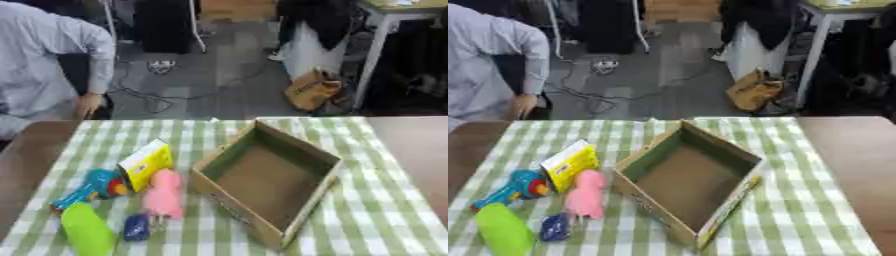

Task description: Pick up objects on the table and place them in the box.

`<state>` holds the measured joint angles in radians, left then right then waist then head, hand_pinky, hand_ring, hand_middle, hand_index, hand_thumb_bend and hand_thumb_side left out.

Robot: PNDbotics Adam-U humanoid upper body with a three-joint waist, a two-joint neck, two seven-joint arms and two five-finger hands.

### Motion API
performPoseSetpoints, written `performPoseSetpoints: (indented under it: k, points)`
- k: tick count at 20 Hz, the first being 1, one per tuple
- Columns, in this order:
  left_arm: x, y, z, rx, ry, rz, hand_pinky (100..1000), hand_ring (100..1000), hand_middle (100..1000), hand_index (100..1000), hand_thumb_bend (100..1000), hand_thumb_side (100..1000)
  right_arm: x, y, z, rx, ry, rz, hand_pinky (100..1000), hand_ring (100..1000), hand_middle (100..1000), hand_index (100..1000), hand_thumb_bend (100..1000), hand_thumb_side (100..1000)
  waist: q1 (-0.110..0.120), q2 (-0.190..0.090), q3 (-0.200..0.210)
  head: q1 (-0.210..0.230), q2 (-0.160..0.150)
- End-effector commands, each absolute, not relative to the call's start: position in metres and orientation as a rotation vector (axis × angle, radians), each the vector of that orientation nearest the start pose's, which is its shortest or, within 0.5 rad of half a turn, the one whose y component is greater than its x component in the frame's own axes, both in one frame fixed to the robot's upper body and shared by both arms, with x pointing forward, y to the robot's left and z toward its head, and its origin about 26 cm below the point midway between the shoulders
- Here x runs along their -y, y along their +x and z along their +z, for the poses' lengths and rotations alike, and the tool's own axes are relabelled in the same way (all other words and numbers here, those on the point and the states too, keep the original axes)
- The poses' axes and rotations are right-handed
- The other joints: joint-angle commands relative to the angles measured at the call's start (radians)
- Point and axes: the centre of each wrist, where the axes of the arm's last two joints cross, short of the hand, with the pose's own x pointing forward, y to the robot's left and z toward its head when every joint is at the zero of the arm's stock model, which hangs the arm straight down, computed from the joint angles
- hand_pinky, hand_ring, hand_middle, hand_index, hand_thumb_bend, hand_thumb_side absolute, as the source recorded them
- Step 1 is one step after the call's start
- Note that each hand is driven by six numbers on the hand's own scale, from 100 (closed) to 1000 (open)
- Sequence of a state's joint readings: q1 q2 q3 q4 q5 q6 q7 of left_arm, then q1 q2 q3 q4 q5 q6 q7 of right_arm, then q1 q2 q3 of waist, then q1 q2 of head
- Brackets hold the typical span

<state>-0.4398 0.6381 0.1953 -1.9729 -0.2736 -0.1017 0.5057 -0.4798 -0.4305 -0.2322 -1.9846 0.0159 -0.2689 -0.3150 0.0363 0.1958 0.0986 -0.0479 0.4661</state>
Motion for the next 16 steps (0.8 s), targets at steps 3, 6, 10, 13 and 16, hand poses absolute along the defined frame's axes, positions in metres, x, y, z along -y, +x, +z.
performPoseSetpoints:
  k: [3,6,10,13,16]
  points:
    - [-0.354,0.301,0.312,-2.968,-1.916,0.507,930,946,950,1000,305,1000,0.313,0.299,0.289,-3.349,0.632,0.038,732,908,925,1000,100,1000,0.019,-0.030,0.001,0.001,-0.029]
    - [-0.358,0.303,0.317,-2.896,-2.078,0.655,930,945,947,1000,292,1000,0.313,0.299,0.288,-3.352,0.631,0.043,731,908,925,1000,100,1000,0.023,-0.034,0.002,0.006,-0.039]
    - [-0.358,0.301,0.322,-2.868,-2.114,0.689,929,943,944,1000,292,1000,0.313,0.299,0.289,-3.353,0.628,0.045,732,908,925,1000,100,1000,0.027,-0.036,0.003,0.005,-0.044]
    - [-0.358,0.301,0.323,-2.859,-2.118,0.694,928,943,943,1000,286,1000,0.313,0.299,0.288,-3.355,0.630,0.042,730,908,925,1000,100,1000,0.028,-0.036,0.001,0.003,-0.040]
    - [-0.358,0.300,0.323,-2.854,-2.118,0.691,927,943,943,1000,287,1000,0.313,0.299,0.288,-3.357,0.631,0.042,729,908,925,1000,100,1000,0.029,-0.036,0.000,0.000,-0.040]
